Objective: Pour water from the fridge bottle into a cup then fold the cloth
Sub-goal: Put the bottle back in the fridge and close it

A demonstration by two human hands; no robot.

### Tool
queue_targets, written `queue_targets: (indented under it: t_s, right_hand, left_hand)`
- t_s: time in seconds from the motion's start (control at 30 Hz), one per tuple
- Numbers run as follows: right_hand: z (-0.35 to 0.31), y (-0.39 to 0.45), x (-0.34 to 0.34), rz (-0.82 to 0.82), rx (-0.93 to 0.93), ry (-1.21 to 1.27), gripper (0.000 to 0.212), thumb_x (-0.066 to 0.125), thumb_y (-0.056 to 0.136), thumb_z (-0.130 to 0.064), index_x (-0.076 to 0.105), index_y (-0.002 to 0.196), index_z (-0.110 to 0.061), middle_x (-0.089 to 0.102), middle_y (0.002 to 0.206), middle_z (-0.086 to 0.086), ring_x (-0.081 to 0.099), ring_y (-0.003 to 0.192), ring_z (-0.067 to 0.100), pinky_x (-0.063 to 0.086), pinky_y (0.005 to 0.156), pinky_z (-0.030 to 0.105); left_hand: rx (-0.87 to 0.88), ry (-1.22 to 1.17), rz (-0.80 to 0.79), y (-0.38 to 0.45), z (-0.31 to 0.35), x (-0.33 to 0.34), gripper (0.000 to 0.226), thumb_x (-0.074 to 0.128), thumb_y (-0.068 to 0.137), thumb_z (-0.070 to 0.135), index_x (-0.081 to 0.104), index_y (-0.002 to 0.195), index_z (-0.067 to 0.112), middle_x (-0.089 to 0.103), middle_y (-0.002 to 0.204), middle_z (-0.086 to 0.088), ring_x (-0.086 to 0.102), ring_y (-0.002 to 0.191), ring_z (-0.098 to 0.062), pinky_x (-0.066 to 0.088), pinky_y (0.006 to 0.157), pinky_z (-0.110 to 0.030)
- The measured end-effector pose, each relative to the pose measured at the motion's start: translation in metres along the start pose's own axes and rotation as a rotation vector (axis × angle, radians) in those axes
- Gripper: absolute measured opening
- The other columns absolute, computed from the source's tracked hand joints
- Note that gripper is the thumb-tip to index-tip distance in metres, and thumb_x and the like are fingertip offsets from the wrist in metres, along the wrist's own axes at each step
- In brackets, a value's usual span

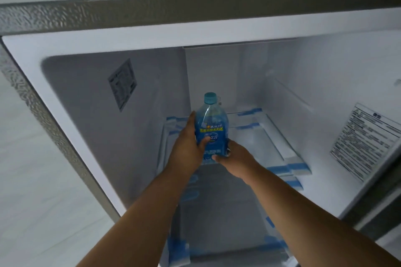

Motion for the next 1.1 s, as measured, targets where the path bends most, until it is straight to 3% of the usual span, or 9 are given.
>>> queue_targets:
  t_s: [0.1, 0.17, 0.3, 0.37, 0.5, 0.73, 0.83, 0.97, 1.1]
  right_hand:
    - [0.003, -0.006, -0.002, -0.022, 0.047, -0.144, 0.051, 0.062, 0.101, -0.024, 0.048, 0.148, -0.013, 0.062, 0.143, 0.011, 0.061, 0.126, 0.028, 0.051, 0.103, 0.036]
    - [0.005, -0.019, -0.010, -0.013, 0.080, -0.200, 0.065, 0.059, 0.102, -0.028, 0.035, 0.159, -0.012, 0.047, 0.158, 0.013, 0.051, 0.140, 0.029, 0.044, 0.112, 0.035]
    - [0.015, -0.077, -0.044, 0.093, 0.119, -0.204, 0.071, 0.062, 0.101, -0.036, 0.031, 0.162, -0.019, 0.037, 0.166, 0.005, 0.039, 0.150, 0.023, 0.031, 0.120, 0.031]
    - [0.022, -0.115, -0.064, 0.171, 0.155, -0.197, 0.069, 0.062, 0.101, -0.036, 0.033, 0.161, -0.024, 0.039, 0.164, 0.002, 0.041, 0.148, 0.021, 0.033, 0.119, 0.032]
    - [0.030, -0.198, -0.099, 0.354, 0.266, -0.255, 0.067, 0.063, 0.100, -0.042, 0.035, 0.160, -0.029, 0.042, 0.162, -0.003, 0.044, 0.145, 0.016, 0.032, 0.116, 0.028]
    - [0.056, -0.377, -0.120, 0.682, 0.532, -0.349, 0.055, 0.067, 0.095, -0.048, 0.054, 0.146, -0.029, 0.058, 0.148, -0.004, 0.058, 0.131, 0.021, 0.044, 0.113, 0.037]
    - [0.064, -0.463, -0.125, 0.786, 0.660, -0.425, 0.054, 0.068, 0.094, -0.047, 0.057, 0.143, -0.026, 0.059, 0.147, -0.002, 0.055, 0.134, 0.027, 0.045, 0.113, 0.048]
    - [0.066, -0.576, -0.140, 0.934, 0.823, -0.479, 0.056, 0.068, 0.095, -0.043, 0.054, 0.146, -0.025, 0.054, 0.150, -0.001, 0.047, 0.139, 0.028, 0.037, 0.115, 0.043]
    - [0.068, -0.666, -0.159, 1.062, 0.966, -0.463, 0.054, 0.071, 0.093, -0.036, 0.057, 0.143, -0.022, 0.055, 0.147, 0.003, 0.047, 0.136, 0.034, 0.037, 0.113, 0.043]
  left_hand:
    - [0.027, 0.020, -0.023, 0.001, 0.002, 0.002, 0.083, 0.069, 0.100, 0.023, 0.018, 0.165, 0.029, 0.050, 0.157, 0.000, 0.050, 0.141, -0.017, 0.043, 0.118, -0.039]
    - [0.003, 0.150, 0.032, -0.007, 0.004, -0.005, 0.093, 0.074, 0.096, 0.030, 0.014, 0.166, 0.020, 0.041, 0.162, -0.010, 0.039, 0.147, -0.029, 0.034, 0.119, -0.040]
    - [0.197, 0.330, 0.258, -0.048, 0.039, -0.024, 0.074, 0.073, 0.084, 0.034, 0.046, 0.149, 0.012, 0.055, 0.139, -0.019, 0.051, 0.123, -0.041, 0.043, 0.103, -0.051]
    - [0.302, 0.282, 0.112, -0.066, 0.060, -0.004, 0.056, 0.063, 0.082, 0.032, 0.057, 0.135, 0.016, 0.062, 0.127, -0.011, 0.057, 0.114, -0.035, 0.048, 0.099, -0.047]
    - [0.461, 0.202, -0.552, -0.121, 0.110, 0.067, 0.040, 0.063, 0.094, 0.026, 0.061, 0.133, 0.029, 0.066, 0.126, 0.003, 0.064, 0.116, -0.020, 0.051, 0.102, -0.036]
    - [1.048, -0.026, -0.544, -0.245, 0.251, 0.080, 0.044, 0.065, 0.095, 0.022, 0.062, 0.139, 0.019, 0.062, 0.141, -0.002, 0.054, 0.130, -0.022, 0.047, 0.108, -0.040]
    - [1.225, -0.087, -0.470, -0.299, 0.309, 0.084, 0.061, 0.066, 0.094, 0.024, 0.050, 0.153, 0.020, 0.045, 0.161, -0.001, 0.041, 0.147, -0.024, 0.039, 0.114, -0.044]
    - [1.281, 0.054, -0.575, -0.362, 0.370, 0.120, 0.083, 0.056, 0.101, 0.039, 0.009, 0.168, 0.026, 0.002, 0.176, 0.004, 0.001, 0.162, -0.021, 0.024, 0.124, -0.050]
    - [1.226, 0.098, -0.509, -0.382, 0.385, 0.144, 0.087, 0.057, 0.099, 0.041, 0.007, 0.168, 0.023, 0.011, 0.175, -0.001, 0.003, 0.162, -0.025, 0.036, 0.117, -0.051]
Point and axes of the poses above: each hand's wrist, its own y-axis towards the middle knuckle, its own x-axis out of the palm, z = x × y, the point moved 9 cm from there along y, towards the middle knuckle
